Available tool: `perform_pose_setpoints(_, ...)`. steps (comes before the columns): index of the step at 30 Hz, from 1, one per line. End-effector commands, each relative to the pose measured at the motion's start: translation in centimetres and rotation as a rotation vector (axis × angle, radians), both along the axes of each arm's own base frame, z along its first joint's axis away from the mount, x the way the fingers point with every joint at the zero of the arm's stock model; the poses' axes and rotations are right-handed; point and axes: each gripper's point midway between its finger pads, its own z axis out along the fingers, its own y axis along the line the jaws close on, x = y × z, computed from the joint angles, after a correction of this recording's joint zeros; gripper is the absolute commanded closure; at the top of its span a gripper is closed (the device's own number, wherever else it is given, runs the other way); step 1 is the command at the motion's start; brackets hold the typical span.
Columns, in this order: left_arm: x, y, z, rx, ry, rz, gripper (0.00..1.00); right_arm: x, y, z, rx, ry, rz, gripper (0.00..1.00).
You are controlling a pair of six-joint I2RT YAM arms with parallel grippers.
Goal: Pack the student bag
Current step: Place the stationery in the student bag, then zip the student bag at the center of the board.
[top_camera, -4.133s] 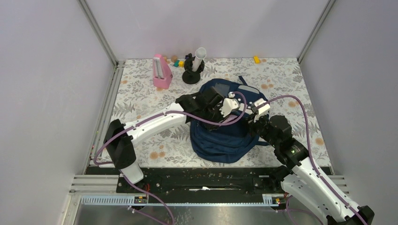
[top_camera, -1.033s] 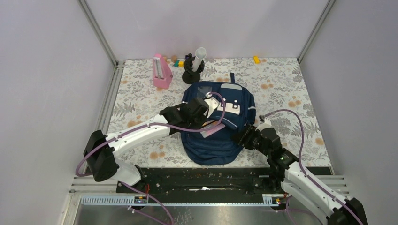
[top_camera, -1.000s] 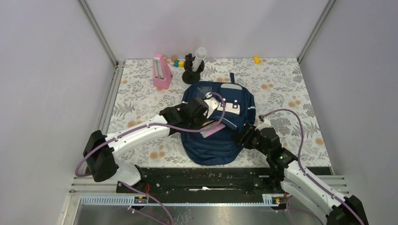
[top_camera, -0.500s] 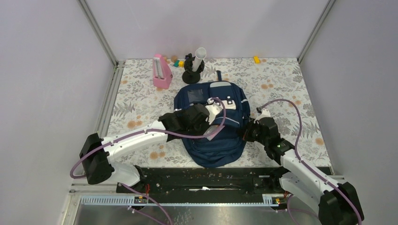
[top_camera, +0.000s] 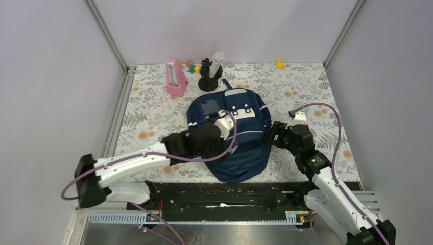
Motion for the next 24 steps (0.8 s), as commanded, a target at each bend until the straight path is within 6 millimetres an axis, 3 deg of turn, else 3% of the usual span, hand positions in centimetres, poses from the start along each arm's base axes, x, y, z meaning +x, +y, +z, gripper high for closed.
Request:
perform_pose_setpoints(1,1.2,1.9,4.2,-0.155,-0.135,0.072,0.12,-0.8,-1.6,0.9,-0.024,-0.010,-0.060,0.21)
perform_pose_setpoints(7,2.5,7.5,1.3,-0.242,-0.048,0.298,0.12,-3.0,-2.1,1.5,0.009,-0.018,-0.061,0.19)
perform_pose_setpoints(12,2.4,9.6,-1.2,-0.308,-0.013,0.363,0.12,-4.1,-2.4,3.5,0.027,-0.070,-0.048,0.18)
perform_pose_setpoints(16,3.3,10.5,-2.9,-0.355,0.028,0.372,0.15,-4.6,-1.7,5.2,0.069,-0.107,-0.011,0.18)
perform_pose_setpoints(20,3.0,9.8,-4.2,-0.447,0.066,0.258,0.22,-5.2,-1.2,6.0,0.089,-0.110,0.024,0.19)
perform_pose_setpoints(24,2.4,8.7,-5.4,-0.467,0.062,0.143,0.23,-5.8,-1.5,6.5,0.088,-0.123,0.028,0.19)
